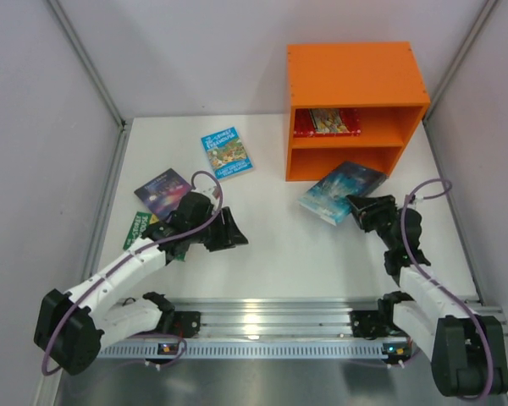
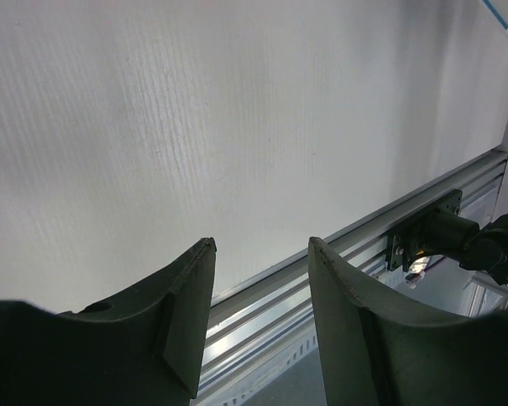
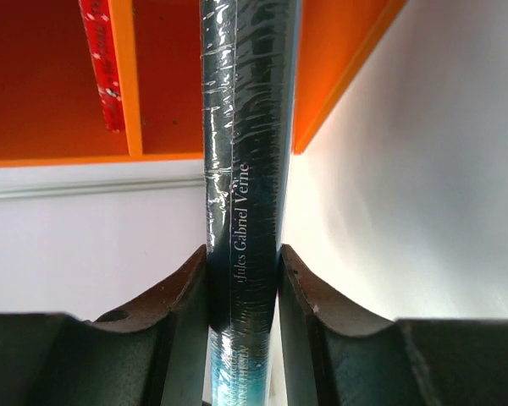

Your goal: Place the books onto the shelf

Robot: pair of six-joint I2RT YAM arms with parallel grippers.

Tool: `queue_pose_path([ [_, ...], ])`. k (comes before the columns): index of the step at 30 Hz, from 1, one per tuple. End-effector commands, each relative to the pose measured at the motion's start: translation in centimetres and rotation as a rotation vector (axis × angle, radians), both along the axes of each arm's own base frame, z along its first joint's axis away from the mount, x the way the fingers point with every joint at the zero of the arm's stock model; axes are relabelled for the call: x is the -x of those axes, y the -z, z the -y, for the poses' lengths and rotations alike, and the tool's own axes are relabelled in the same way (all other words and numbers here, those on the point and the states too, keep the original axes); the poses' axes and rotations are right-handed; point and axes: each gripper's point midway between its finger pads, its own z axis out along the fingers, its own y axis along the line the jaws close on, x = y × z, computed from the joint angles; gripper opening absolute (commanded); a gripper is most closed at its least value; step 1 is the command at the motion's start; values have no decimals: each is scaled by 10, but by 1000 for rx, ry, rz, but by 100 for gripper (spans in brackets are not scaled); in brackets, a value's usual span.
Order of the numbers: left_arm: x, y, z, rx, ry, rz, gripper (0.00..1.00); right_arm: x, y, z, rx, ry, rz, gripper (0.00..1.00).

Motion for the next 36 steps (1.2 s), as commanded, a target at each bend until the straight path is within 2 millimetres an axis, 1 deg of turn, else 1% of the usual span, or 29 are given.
queue_pose_path([
  [1,3,-2,1,19,10,-1,53,-26,-113,12,-9,65,364,0],
  [5,5,-2,5,32,30,-8,53,-44,-115,26,7,149,368,0],
  [9,4,-6,8,48,39,-2,53,-66,-123,33,8,194,408,0],
  [11,4,-9,8,49,44,4,53,-73,-124,38,0,222,425,0],
  [15,7,-11,6,42,53,6,53,-94,-122,40,-22,252,438,0],
  [16,10,-10,4,35,57,1,53,-98,-122,44,-28,279,444,0],
  [20,15,-10,-3,14,58,8,53,-113,-120,40,-55,300,463,0],
  [22,17,-10,-5,9,56,17,53,-125,-112,38,-51,309,443,0],
  [25,21,-10,-6,14,59,14,53,-137,-98,28,-60,319,418,0],
  [28,22,-11,-7,16,61,14,53,-148,-85,10,-77,322,395,0],
  [29,22,-13,-8,17,60,17,53,-149,-81,0,-83,326,388,0],
  [31,22,-13,-8,12,62,22,54,-155,-68,-7,-88,345,365,0],
  [32,22,-16,-9,14,61,30,54,-155,-63,-18,-91,329,353,0],
  [33,23,-15,-9,11,63,31,54,-158,-54,-23,-87,327,337,0],
  [34,23,-15,-9,8,63,29,54,-158,-49,-27,-84,326,328,0],
  [35,22,-17,-10,11,62,37,54,-157,-44,-33,-85,325,316,0],
  [36,23,-17,-9,13,63,37,54,-155,-34,-34,-87,330,293,0],
])
